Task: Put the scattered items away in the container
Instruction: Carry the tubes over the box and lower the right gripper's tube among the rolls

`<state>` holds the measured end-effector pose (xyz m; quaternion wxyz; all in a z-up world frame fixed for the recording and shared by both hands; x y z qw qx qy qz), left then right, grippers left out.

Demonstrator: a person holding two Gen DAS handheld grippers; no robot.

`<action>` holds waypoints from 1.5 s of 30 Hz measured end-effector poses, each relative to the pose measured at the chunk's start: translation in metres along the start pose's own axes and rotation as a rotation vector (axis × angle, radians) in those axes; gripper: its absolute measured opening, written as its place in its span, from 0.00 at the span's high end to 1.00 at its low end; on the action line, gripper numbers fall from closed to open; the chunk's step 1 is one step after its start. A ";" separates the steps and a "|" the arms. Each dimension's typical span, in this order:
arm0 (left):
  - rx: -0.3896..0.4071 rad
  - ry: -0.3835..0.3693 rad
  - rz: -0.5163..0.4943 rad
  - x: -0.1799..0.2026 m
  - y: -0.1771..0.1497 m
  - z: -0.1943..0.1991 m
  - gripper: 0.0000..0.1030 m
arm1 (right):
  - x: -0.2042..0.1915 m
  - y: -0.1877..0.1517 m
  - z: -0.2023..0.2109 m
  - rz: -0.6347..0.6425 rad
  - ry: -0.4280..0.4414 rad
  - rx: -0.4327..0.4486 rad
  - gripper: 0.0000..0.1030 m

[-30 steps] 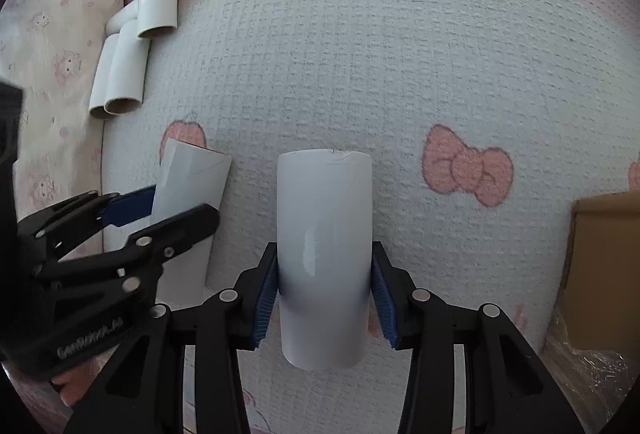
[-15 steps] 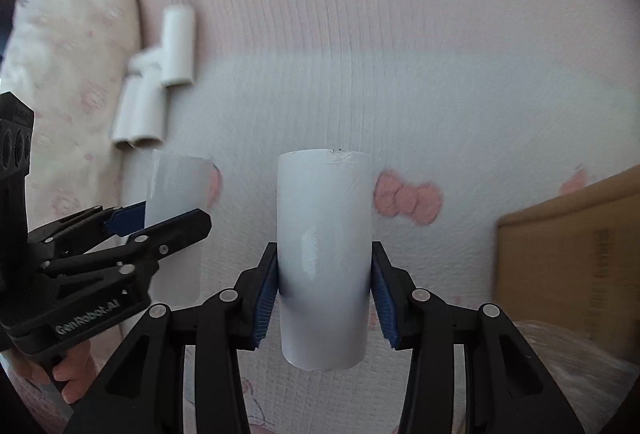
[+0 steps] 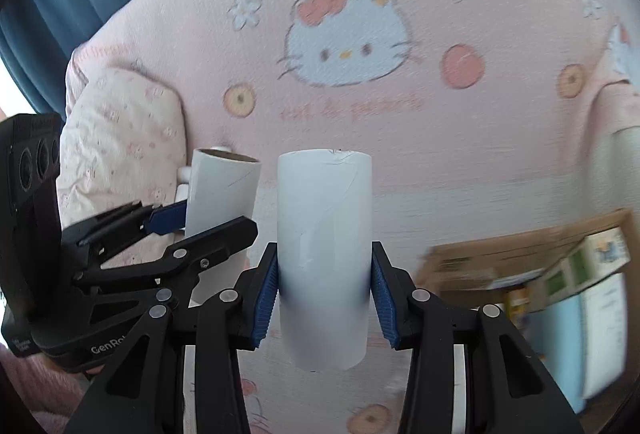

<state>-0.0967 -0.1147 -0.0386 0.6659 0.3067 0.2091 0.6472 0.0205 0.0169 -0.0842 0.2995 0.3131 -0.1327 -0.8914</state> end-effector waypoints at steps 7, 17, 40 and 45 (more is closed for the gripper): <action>-0.032 -0.093 -0.145 0.052 0.046 -0.025 0.54 | 0.057 0.011 0.030 -0.029 -0.035 -0.054 0.60; -0.256 -0.300 -0.190 0.106 0.074 -0.088 0.54 | 0.132 0.002 0.028 -0.120 -0.078 -0.248 0.60; -0.198 -0.328 -0.220 0.113 0.064 -0.120 0.54 | 0.209 -0.077 -0.062 -0.327 0.053 -0.496 0.60; -0.179 -0.311 -0.257 0.114 0.062 -0.116 0.54 | 0.201 -0.089 -0.076 -0.279 0.045 -0.581 0.60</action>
Point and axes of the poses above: each gripper's, at about its wrist camera, not at the fingertips, and z roughly against the way its jaws point, x to its right, y to its top, the point moved 1 cm from there along -z, roughly the way its jaws point, and after that the axes turned 12 degrees about -z, right-handed, at the moved point
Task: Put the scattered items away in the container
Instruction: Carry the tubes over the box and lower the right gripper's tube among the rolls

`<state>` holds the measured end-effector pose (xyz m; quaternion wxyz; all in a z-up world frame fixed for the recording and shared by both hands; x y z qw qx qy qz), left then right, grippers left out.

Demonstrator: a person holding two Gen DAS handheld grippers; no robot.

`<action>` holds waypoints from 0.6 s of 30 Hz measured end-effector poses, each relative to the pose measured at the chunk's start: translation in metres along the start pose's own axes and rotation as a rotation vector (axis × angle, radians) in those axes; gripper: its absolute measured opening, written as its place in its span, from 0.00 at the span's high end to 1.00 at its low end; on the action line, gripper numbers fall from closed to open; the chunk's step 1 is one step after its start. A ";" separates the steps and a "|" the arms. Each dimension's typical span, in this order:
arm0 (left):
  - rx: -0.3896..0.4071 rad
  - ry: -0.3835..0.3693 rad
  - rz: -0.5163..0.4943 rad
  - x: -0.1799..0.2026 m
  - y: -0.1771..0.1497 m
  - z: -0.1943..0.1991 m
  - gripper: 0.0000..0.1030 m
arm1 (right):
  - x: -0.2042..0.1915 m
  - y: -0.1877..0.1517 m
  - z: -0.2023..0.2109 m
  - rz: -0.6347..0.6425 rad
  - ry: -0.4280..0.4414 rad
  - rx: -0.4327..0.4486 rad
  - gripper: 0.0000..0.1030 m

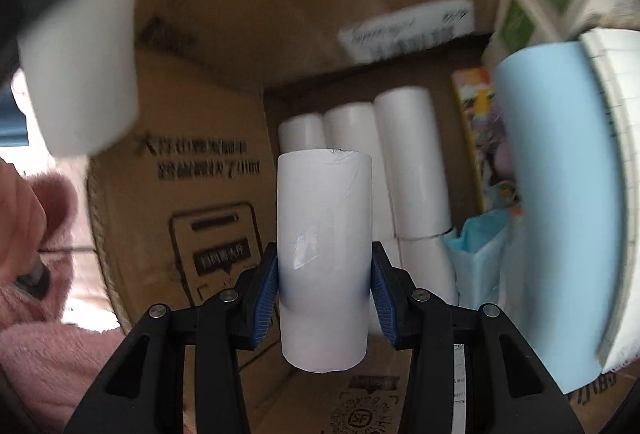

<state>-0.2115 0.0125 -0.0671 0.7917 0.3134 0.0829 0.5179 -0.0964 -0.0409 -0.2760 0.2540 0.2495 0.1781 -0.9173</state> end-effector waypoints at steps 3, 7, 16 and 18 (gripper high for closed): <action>-0.010 -0.007 -0.017 0.002 -0.002 -0.001 0.54 | 0.005 -0.003 -0.008 -0.023 0.021 -0.024 0.60; -0.017 -0.023 -0.019 0.005 -0.001 -0.007 0.54 | 0.005 -0.003 -0.007 -0.024 -0.004 -0.028 0.60; 0.005 0.037 0.017 -0.005 0.003 -0.003 0.54 | -0.005 0.023 -0.006 -0.046 0.023 0.016 0.60; 0.008 0.038 0.029 -0.009 0.004 -0.002 0.54 | -0.011 0.027 -0.008 -0.020 0.008 0.022 0.60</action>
Point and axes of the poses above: each gripper's, at about its wrist camera, not at the fingertips, and z roughly against the way its jaws point, x to its right, y to its top, the point moved 1 cm from there along -z, roughly the way its jaws point, and after that the axes turned 12 degrees about -z, right-handed, at the moved point
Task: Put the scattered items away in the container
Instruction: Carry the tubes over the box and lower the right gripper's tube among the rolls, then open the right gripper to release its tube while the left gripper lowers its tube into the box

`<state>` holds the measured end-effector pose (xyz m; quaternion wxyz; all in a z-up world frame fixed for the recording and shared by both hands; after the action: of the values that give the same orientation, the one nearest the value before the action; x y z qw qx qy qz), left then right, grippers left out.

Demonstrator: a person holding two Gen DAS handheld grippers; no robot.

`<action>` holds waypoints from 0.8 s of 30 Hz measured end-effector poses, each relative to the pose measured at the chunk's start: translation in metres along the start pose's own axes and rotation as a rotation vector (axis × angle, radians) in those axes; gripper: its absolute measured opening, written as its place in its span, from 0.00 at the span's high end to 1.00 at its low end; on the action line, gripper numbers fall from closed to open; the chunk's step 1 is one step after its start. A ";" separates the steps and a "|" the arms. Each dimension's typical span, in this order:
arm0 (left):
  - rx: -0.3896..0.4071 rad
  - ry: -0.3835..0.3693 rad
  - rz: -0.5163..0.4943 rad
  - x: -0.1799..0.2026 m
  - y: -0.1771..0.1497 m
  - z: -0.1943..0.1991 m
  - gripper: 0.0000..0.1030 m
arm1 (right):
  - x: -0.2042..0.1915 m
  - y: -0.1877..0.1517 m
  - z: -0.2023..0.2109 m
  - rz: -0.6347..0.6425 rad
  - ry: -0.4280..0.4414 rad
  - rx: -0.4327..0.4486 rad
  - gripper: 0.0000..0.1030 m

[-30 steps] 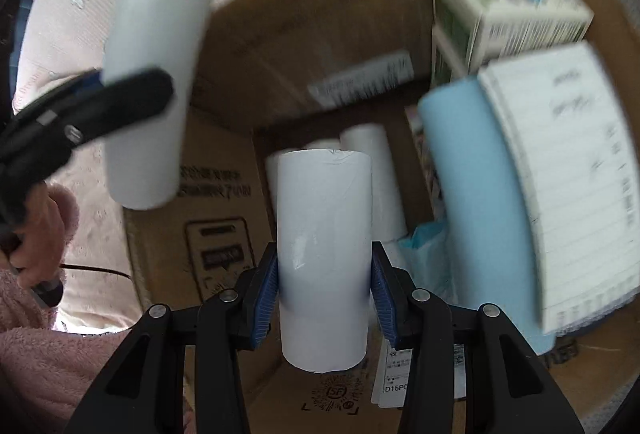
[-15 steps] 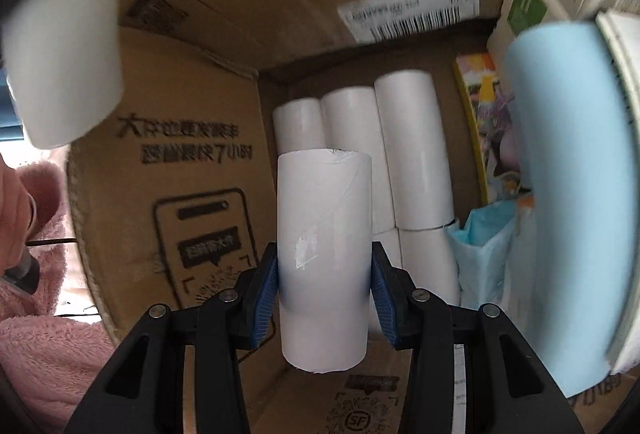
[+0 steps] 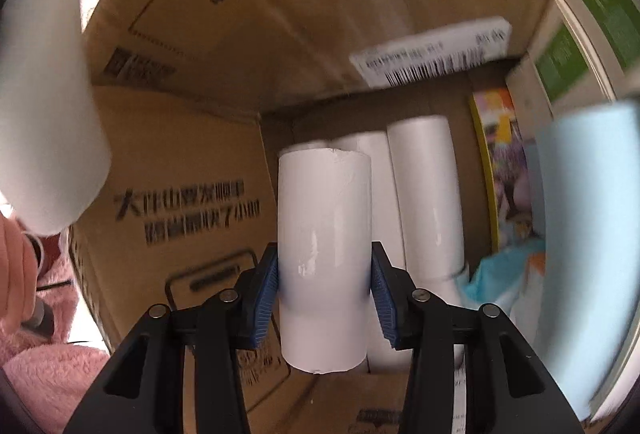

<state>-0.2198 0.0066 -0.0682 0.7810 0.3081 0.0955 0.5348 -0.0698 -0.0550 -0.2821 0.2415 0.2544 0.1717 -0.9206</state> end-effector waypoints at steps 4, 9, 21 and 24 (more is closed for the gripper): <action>0.007 0.008 0.001 -0.005 0.000 0.001 0.54 | -0.008 0.001 -0.010 0.034 -0.018 -0.010 0.60; 0.021 0.014 -0.004 -0.005 0.002 0.002 0.54 | -0.003 0.006 -0.015 0.008 -0.020 0.012 0.60; 0.011 0.007 0.039 -0.011 0.000 0.000 0.54 | 0.010 -0.002 0.011 -0.072 0.027 0.108 0.59; 0.008 -0.005 0.058 -0.012 0.001 -0.002 0.54 | 0.012 -0.011 0.035 -0.091 0.022 0.178 0.59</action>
<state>-0.2264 -0.0030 -0.0711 0.7640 0.3153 0.0867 0.5562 -0.0987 -0.0656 -0.2583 0.1740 0.2770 0.1031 -0.9393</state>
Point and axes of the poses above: each gripper's, at about its wrist camera, not at the fingertips, and z roughly against the way its jaws point, x to its right, y to its top, the point moved 1 cm from there along -z, roughly the way its jaws point, and after that the axes turned 12 degrees about -z, right-handed, at the moved point
